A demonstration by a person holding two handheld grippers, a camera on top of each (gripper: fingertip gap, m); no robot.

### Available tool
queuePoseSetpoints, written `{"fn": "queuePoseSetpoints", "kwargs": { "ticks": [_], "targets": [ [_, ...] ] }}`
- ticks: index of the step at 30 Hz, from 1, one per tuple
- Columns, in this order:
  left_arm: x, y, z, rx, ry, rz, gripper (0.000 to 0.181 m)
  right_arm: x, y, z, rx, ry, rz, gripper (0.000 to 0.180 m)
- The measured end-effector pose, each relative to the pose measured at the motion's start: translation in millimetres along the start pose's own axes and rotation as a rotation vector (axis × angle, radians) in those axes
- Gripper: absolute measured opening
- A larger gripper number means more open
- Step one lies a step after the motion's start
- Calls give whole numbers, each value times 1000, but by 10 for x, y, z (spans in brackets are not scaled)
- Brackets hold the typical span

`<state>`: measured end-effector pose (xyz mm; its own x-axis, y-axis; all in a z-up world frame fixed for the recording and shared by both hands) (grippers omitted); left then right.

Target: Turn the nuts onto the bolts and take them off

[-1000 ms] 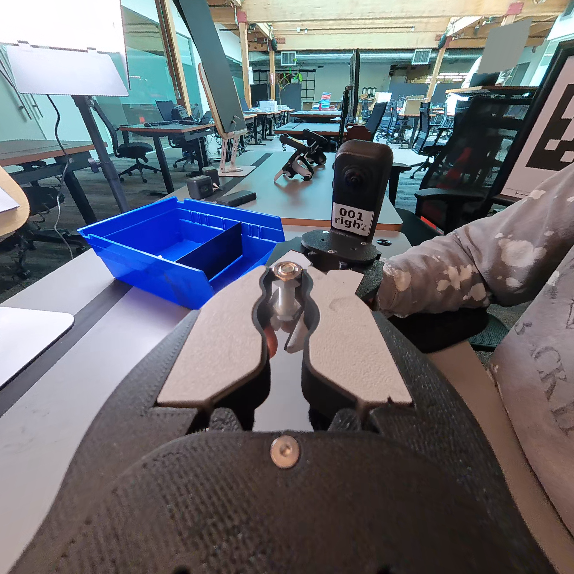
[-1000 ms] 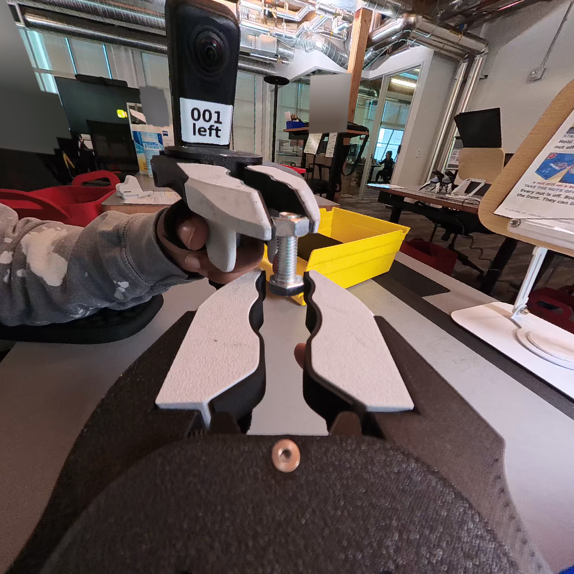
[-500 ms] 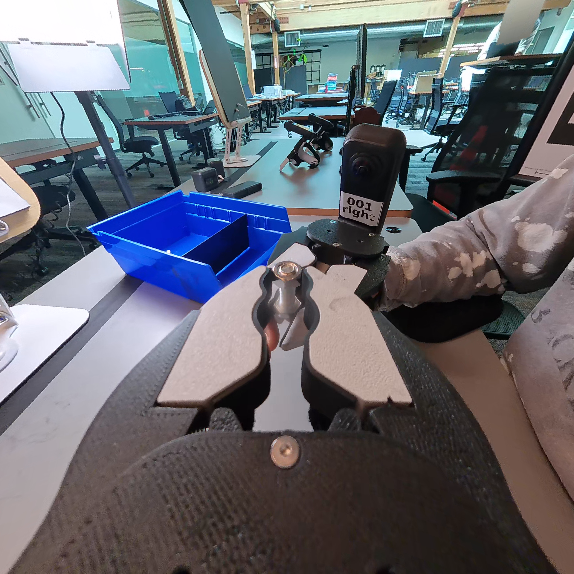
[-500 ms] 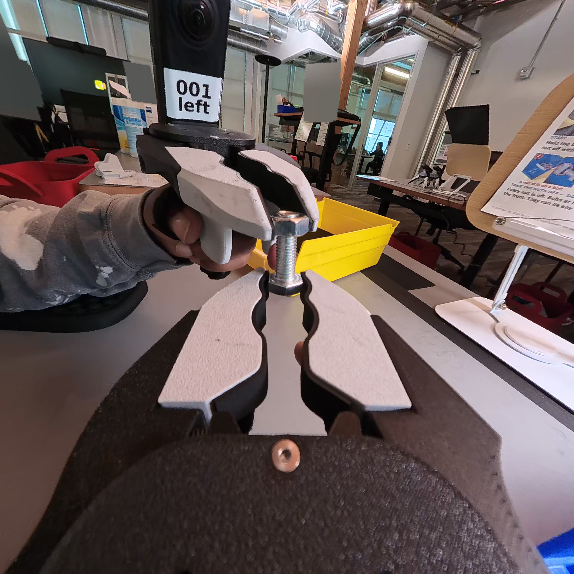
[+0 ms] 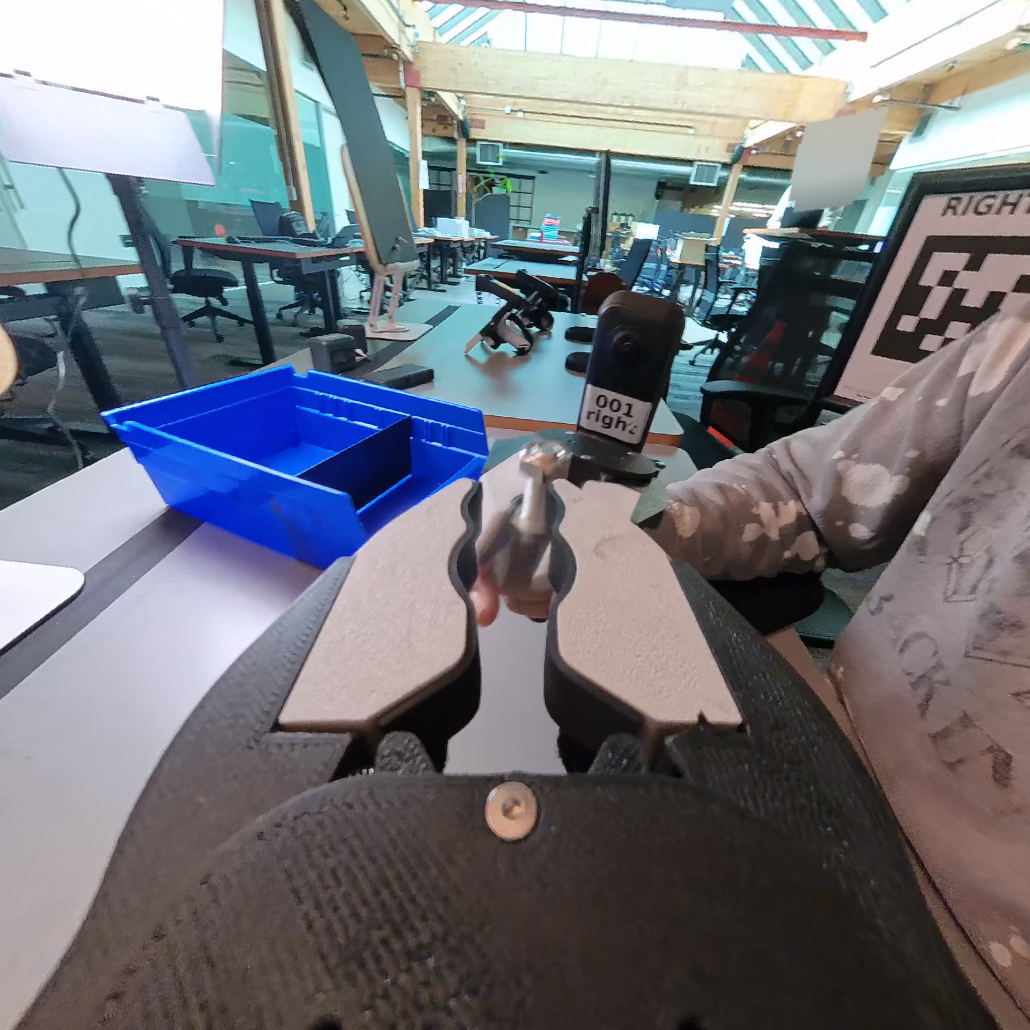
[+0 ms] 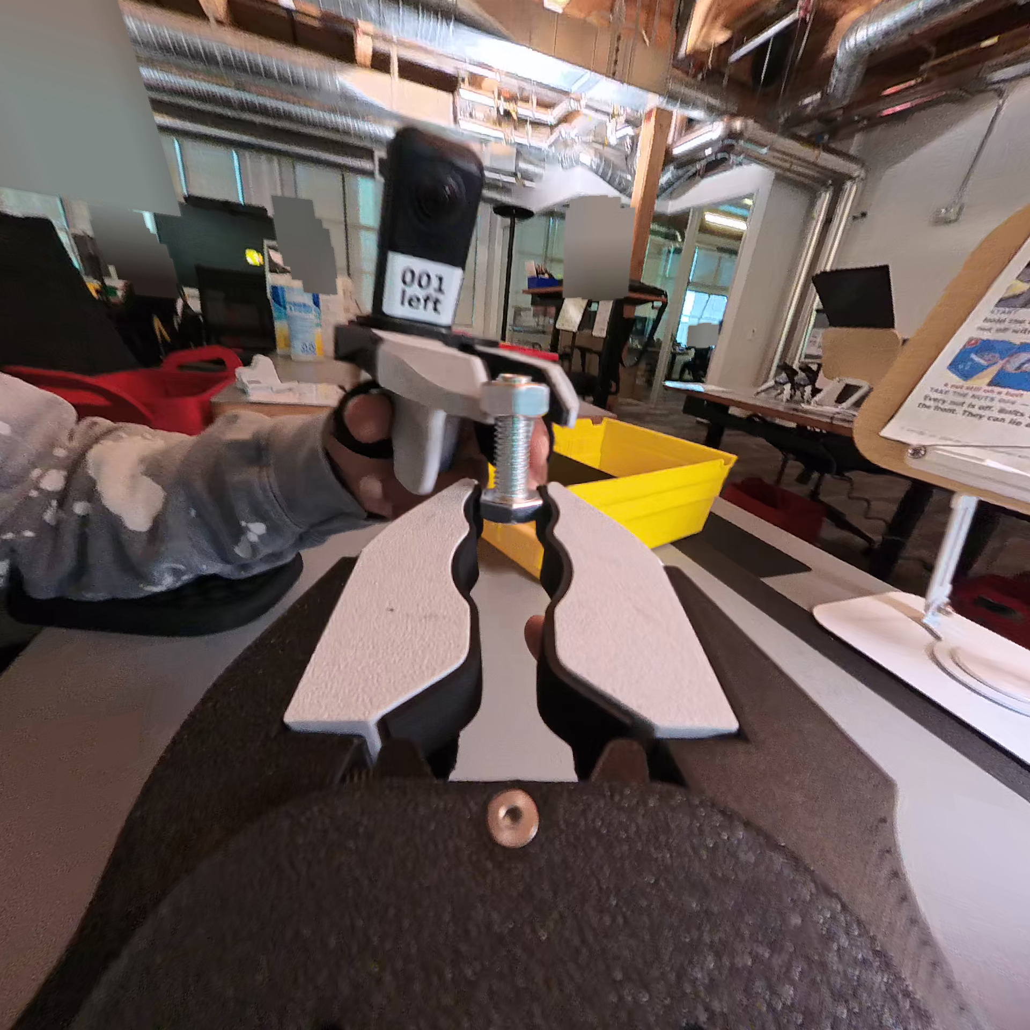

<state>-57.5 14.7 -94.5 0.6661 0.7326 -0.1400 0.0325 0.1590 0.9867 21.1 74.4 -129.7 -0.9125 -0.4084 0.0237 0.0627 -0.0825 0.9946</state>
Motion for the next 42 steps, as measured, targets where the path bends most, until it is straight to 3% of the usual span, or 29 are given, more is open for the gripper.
{"fn": "queuePoseSetpoints", "kwargs": {
  "ticks": [4,11,14,15,16,18,24,27,28,29,31,37,40,41,42],
  "targets": [
    [-43,-49,-118,-38,43,1,17,-40,76,-41,9,49,72,18],
    [16,55,53,-67,-71,65,26,4,-11,30,53,-10,12,18],
    [72,26,20,-62,-1,32,27,7,-1,6,54,0,24,18],
    [53,34,2,-82,-5,43,25,-7,13,7,59,9,45,18],
    [30,16,-81,-116,63,27,9,-27,43,-9,56,36,77,18],
    [-9,-43,-187,-104,150,-11,11,-44,89,-28,47,47,100,18],
    [55,59,32,-108,-24,53,29,-17,26,12,67,14,64,18],
    [107,43,40,-100,-2,38,30,-11,30,-1,68,15,65,18],
    [91,49,18,-112,7,41,25,-24,38,3,72,20,79,18],
    [65,28,-69,-134,84,22,8,-44,63,-9,68,43,107,18],
    [22,-20,-147,-131,125,4,10,-53,101,-23,55,47,114,18],
    [70,69,45,-115,-20,60,29,-15,29,11,67,11,64,18],
    [115,43,47,-91,9,31,29,-2,27,-3,63,6,51,18],
    [99,48,28,-100,14,34,26,-12,29,6,69,8,60,18],
    [69,38,-46,-127,74,23,8,-30,46,1,68,31,83,18]
  ]
}}
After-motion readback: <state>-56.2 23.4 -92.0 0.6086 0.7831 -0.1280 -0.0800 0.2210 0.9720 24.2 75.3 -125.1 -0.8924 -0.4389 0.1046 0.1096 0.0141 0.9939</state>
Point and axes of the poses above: each gripper's, where its closed fingertips meet, x out along the fingers, y out of its top, z = x × y across the jaws, the point moved 6 cm from there along -x, back along the fingers, and after that the axes turned 8 degrees about -z, right-handed, at the moved point
